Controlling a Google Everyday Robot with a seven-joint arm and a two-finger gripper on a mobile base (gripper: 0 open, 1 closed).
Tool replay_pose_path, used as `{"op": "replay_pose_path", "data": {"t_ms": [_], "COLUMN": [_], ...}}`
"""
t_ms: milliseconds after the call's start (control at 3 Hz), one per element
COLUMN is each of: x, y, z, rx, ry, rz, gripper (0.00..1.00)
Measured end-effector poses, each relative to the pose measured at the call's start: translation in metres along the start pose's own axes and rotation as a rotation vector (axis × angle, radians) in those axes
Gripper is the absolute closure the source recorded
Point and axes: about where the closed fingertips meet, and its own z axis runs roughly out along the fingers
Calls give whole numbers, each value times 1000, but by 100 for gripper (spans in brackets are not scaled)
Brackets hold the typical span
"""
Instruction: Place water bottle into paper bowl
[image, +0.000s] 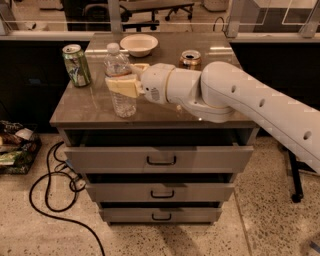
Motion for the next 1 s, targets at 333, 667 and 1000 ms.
{"op": "replay_pose_path", "data": {"t_ms": [333,667,1000], "x": [0,-14,-36], "y": [0,-22,-59], "z": [0,-4,-9], "rx": [0,22,40], "ry": [0,-29,-75], "rz": [0,6,10], "gripper": [100,100,100]}}
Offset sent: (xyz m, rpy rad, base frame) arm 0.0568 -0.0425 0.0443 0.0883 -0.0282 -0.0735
